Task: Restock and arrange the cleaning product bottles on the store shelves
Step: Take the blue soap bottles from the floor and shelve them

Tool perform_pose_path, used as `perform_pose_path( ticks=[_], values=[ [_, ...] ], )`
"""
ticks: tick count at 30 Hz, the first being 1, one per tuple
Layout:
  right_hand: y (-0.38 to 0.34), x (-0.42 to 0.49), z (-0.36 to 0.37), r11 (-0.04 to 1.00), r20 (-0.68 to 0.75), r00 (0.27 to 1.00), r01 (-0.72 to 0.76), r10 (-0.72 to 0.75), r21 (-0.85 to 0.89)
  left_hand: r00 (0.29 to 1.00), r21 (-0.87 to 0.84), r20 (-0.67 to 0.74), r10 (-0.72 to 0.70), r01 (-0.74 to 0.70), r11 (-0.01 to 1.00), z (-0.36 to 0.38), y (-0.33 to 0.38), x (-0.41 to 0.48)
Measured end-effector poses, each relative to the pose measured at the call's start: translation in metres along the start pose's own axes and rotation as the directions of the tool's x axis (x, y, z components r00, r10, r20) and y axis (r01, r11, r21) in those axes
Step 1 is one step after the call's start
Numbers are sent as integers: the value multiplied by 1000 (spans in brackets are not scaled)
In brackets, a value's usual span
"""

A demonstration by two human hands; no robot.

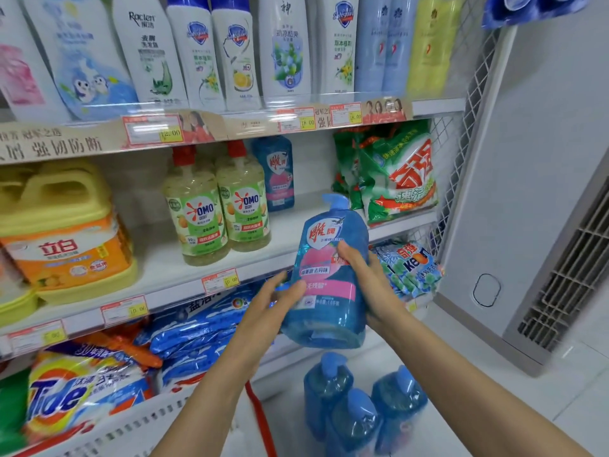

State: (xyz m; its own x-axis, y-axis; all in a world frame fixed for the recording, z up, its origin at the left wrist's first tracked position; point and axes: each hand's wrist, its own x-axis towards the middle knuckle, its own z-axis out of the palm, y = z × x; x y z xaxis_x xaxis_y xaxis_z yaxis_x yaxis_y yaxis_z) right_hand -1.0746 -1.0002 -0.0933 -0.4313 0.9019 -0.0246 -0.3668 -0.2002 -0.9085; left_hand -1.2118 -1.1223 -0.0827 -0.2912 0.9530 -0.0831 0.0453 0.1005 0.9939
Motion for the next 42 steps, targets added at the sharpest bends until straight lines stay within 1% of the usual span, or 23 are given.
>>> perform_pose_path(
  ticks=[2, 3, 5, 7, 9, 11, 13, 16, 18, 19, 21, 22, 23, 25, 28, 30, 32, 34, 36, 38, 39, 40, 42],
  values=[
    [2, -5, 3, 992, -22, 996, 80, -82, -94, 996, 76, 12, 85, -86, 993, 6, 4, -1],
    [3, -7, 5, 985, -15, 993, 116, -119, -130, 993, 159, 15, 120, -121, 980, 10, 3, 0],
    [4, -11, 11, 966, 6, 985, 168, -170, -197, 986, 263, -9, 167, -159, 952, 18, -3, 3],
    [-1, -11, 11, 956, 63, 983, 184, -174, -228, 977, 223, -47, 206, -191, 956, 19, -9, 5],
    [-9, -8, 6, 957, 111, 984, 162, -139, -242, 973, 106, -82, 216, -207, 973, 13, -13, 5],
    [-14, -2, 2, 956, 110, 991, 107, -80, -272, 975, -10, -77, 210, -211, 977, 6, -15, 5],
    [-8, 3, 0, 984, 150, 988, 44, -17, -172, 981, -63, -21, 194, -195, 979, 2, -16, 3],
    [1, -2, 9, 990, 178, 981, -92, 72, 106, 983, -36, 123, 139, -135, 990, 3, -15, -5],
    [3, 0, 11, 981, 140, 990, -60, 34, 182, 979, 15, 157, 127, -131, 991, 6, -11, -8],
    [4, 2, 11, 985, 95, 995, -6, -11, 173, 984, 60, 121, 130, -138, 989, 8, -6, -8],
    [3, -1, 14, 992, -30, 992, 125, -125, 8, 984, 177, 25, 177, -179, 968, 14, -3, -5],
    [2, -3, 17, 977, -49, 980, 186, -192, -105, 979, 208, -1, 206, -201, 957, 19, -4, -3],
    [0, -5, 18, 949, -33, 967, 242, -253, -203, 972, 219, -25, 232, -221, 950, 23, -9, -1],
    [-6, -10, 17, 903, 48, 955, 292, -292, -317, 967, 171, -84, 243, -226, 959, 28, -17, 3],
    [-23, -3, 3, 909, 104, 972, 233, -210, -346, 969, 16, -103, 227, -226, 974, 20, -19, 9],
    [-23, 3, -8, 940, 166, 980, 158, -111, -302, 975, -114, -66, 212, -218, 969, 12, -17, 13],
    [-16, 1, -11, 984, 248, 968, 12, 32, -177, 980, -202, -11, 201, -199, 959, 12, -17, 14],
    [-11, -2, -8, 993, 299, 948, -100, 112, -56, 984, -210, 40, 175, -163, 964, 14, -20, 15],
    [-10, 0, -6, 995, 264, 960, -99, 91, 18, 986, -150, 59, 159, -149, 977, 18, -21, 14],
    [-9, 3, -5, 997, 143, 989, -49, 41, 56, 978, -10, -45, 202, -203, 979, 19, -21, 17],
    [-7, 6, -4, 999, 56, 998, 2, -5, 48, 960, 101, -125, 252, -241, 965, 19, -20, 19],
    [-8, 7, -3, 998, -17, 998, 54, -53, 20, 937, 212, -166, 306, -270, 939, 22, -18, 20],
    [-9, 6, 0, 989, -117, 984, 125, -133, -78, 931, 336, -122, 343, -287, 897, 33, -15, 22]
  ],
)
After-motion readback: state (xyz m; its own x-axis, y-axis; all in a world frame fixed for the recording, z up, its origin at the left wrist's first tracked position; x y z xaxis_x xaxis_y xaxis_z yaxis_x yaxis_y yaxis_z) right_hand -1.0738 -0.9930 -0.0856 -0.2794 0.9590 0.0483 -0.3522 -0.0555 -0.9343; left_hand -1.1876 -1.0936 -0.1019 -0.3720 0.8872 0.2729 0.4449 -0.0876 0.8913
